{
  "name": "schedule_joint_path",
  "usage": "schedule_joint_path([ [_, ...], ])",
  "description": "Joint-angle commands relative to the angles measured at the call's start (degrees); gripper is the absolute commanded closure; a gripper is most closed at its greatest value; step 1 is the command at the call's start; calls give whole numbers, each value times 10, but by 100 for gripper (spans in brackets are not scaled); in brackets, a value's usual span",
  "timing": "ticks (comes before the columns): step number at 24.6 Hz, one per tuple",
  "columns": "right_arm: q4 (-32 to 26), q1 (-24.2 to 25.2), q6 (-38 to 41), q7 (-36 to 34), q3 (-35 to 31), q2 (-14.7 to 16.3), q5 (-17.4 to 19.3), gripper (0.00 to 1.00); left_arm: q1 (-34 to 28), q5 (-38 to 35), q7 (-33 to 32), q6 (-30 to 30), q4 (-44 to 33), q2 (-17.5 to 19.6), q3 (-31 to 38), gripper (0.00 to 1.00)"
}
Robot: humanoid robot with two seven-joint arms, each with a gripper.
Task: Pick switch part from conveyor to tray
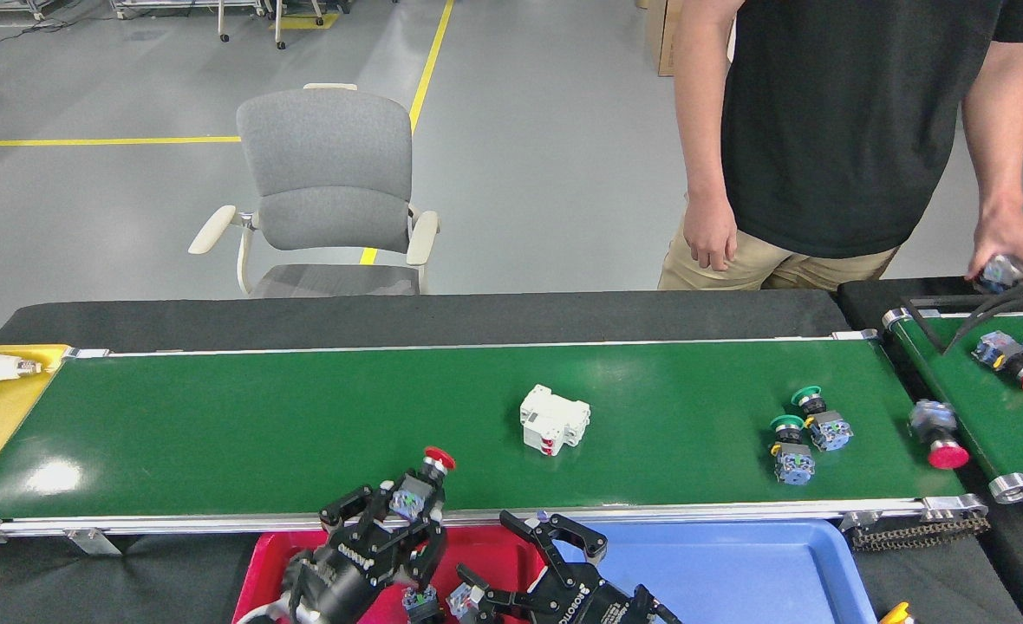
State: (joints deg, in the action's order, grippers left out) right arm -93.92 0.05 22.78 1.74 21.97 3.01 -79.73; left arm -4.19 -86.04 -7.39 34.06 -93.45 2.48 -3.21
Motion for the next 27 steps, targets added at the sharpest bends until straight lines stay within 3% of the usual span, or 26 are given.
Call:
schedule_joint_path([
  [1, -17, 21, 2, -24, -62, 9, 19, 0, -12, 3, 2, 10, -23, 2, 13, 1],
  [4, -19, 75, -4, -32, -186, 7, 62, 0, -32, 4, 4, 4, -42, 2, 28, 1],
  [6, -17, 119, -17, -32, -270, -10, 66, 0, -45, 7, 6, -7, -52, 2, 40, 1],
  [9, -17, 147, -49, -32, -323, -46, 64, 0, -55, 8, 7, -31, -63, 2, 65, 1],
  [12, -16, 137, -109, -31, -319, -42, 53, 0, -56, 7, 8, -127, -61, 1, 87, 1],
  [14, -14, 115, -121, -27, -289, -42, 28, 0, -52, 7, 9, -229, -59, 5, 87, 1],
  [17, 21, 82, -161, -25, -238, -47, -18, 0, -56, 7, 11, -245, -57, 9, 100, 1],
  [21, 82, 17, -264, -5, -163, -49, -29, 1, -57, 11, 11, -227, -60, 21, 96, 1],
  [22, 96, 3, -280, 0, -149, -47, -28, 6, -56, 15, 11, -202, -60, 23, 95, 1],
  [25, 117, -25, -288, 12, -136, -42, -27, 53, -44, 17, 6, -114, -58, 12, 95, 1],
  [27, 122, -31, -285, 14, -131, -39, -26, 71, -16, 15, 4, -102, -53, -3, 80, 1],
])
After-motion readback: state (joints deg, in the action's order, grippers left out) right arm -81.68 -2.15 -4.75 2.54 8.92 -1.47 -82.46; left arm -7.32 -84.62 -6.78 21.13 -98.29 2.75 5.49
